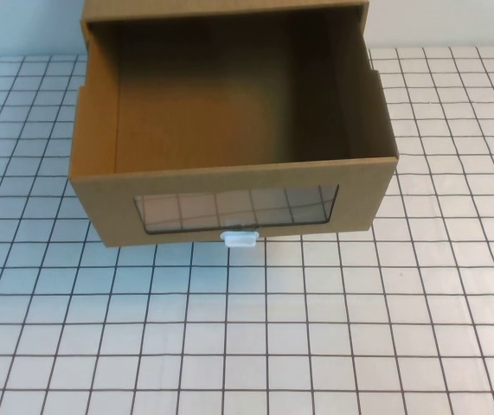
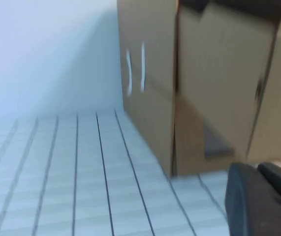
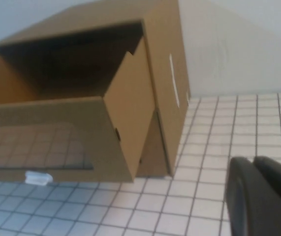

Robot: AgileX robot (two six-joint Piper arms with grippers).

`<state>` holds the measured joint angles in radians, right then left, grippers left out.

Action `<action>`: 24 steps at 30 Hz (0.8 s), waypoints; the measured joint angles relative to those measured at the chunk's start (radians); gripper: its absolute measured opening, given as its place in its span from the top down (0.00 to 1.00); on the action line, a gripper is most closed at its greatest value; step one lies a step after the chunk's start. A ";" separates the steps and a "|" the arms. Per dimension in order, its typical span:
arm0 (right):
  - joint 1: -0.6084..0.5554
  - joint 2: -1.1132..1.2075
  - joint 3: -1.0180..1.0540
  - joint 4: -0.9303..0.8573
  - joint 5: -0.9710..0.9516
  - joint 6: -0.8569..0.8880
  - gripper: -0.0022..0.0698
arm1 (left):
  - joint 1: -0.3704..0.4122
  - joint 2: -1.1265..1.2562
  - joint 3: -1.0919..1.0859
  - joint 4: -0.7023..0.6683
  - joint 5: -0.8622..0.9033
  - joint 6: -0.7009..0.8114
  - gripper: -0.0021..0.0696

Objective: Open the shoe box
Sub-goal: 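Pull the top drawer of the cardboard box fully open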

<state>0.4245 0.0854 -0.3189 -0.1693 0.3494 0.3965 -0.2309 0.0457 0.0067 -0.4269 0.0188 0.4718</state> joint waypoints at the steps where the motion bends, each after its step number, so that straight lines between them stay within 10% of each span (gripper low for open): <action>1: 0.000 -0.011 0.023 0.002 -0.044 0.000 0.99 | 0.000 0.000 0.011 0.000 0.009 -0.002 0.97; 24: 0.000 -0.001 0.150 0.018 -0.122 0.000 0.99 | 0.000 0.000 0.020 0.008 0.104 0.035 0.97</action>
<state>0.4245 0.0843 -0.1688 -0.1517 0.2278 0.3965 -0.2309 0.0457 0.0271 -0.4184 0.1228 0.5073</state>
